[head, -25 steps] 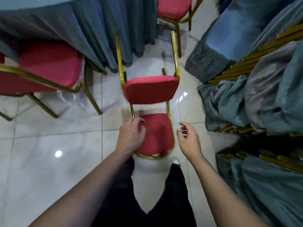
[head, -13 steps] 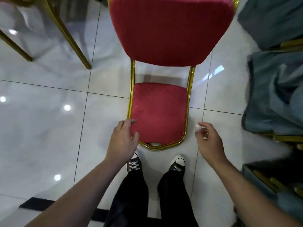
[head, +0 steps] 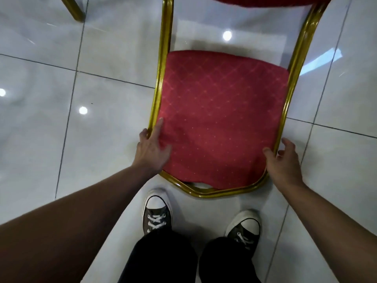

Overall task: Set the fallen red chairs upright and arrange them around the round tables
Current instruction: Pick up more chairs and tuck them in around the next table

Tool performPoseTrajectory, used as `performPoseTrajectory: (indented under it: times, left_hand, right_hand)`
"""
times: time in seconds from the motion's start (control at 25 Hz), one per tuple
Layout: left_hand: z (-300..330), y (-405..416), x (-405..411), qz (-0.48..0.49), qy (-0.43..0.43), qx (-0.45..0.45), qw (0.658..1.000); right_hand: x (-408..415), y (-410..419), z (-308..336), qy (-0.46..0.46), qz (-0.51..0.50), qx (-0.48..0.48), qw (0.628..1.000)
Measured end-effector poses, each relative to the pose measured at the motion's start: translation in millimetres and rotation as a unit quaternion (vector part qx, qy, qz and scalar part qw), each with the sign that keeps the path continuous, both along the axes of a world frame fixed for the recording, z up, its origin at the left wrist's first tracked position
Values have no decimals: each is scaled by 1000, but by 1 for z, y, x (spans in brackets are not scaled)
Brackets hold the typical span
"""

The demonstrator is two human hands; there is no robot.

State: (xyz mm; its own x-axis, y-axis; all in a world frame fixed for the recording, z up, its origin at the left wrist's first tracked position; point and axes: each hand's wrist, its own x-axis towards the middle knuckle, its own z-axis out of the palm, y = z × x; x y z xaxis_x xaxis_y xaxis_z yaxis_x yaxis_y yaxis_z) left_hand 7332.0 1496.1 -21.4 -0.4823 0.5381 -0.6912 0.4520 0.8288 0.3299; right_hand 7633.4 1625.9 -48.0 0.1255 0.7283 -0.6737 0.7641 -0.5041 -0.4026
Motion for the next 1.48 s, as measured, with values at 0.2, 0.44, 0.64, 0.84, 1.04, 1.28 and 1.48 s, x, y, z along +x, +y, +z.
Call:
performPoseTrajectory:
  times: [0.2,0.44,0.64,0.84,1.04,1.28,1.48]
  left_hand:
    - [-32,-18,-3,43,-29,51,997]
    - [65,-20,4,33,-20,23,999]
    - [253,-11,17,34,15,-23,999]
    - [468,24,25,32,69,-38,996]
    - [611,71,33,101,104,14,989]
    - [681,112,49,-3,174,89,981]
    - [712,149,53,-144,169,279,934]
  right_hand:
    - [-6,-14,-39,19,-95,-52,994]
    - [14,-5,69,2,-73,-25,997]
    - [25,6,258,16,-37,-18,999]
    - [32,57,469,19,8,-17,1000]
    - [24,114,607,44,-69,28,996]
    - [-12,138,697,85,-138,148,976]
    - [-42,147,730,170,-106,216,956]
